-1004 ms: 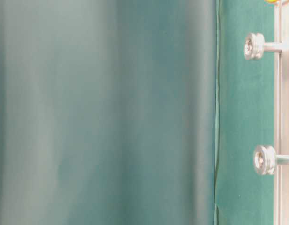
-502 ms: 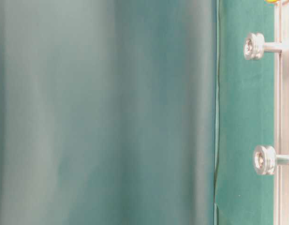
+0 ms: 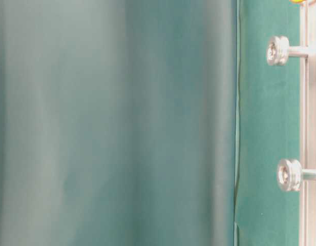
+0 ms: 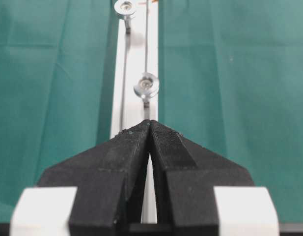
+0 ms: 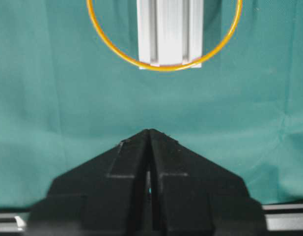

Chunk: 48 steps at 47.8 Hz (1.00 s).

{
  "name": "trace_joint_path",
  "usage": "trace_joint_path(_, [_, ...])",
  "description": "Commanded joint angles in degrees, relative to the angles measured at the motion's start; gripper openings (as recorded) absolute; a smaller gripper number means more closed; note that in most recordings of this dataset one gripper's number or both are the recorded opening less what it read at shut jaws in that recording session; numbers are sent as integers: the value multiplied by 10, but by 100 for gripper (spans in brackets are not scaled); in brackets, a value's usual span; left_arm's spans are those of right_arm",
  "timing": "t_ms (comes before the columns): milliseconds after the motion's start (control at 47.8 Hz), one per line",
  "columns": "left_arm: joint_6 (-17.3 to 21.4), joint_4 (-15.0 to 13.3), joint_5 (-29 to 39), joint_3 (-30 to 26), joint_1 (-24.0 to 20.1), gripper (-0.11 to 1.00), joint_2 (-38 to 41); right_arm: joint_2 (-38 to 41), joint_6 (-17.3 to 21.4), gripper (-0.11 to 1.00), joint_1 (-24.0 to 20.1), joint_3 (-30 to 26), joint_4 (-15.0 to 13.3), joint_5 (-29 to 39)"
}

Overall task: Hook the rubber onto the shaft.
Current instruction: 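Open the right gripper and lower it over the band's edge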

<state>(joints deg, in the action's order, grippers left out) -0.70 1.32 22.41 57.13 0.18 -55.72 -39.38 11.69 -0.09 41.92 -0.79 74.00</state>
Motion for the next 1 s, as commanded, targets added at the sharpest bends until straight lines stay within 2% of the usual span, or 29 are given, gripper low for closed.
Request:
trace_joint_path(0, [0, 1, -3, -19, 0, 0, 4, 0, 0, 17, 1, -14, -1, 1])
trace_joint_path(230, [0, 1, -3, -19, 0, 0, 4, 1, 1, 84, 1, -15, -4, -3])
trace_joint_path(314, [0, 2, -3, -19, 0, 0, 4, 3, 1, 98, 1, -14, -8, -3])
trace_joint_path(774, [0, 1, -3, -19, 0, 0, 4, 6, 2, 99, 0, -15, -8, -5])
trace_joint_path(983, [0, 1, -3, -20, 0, 0, 4, 31, 4, 99, 1, -21, -8, -41])
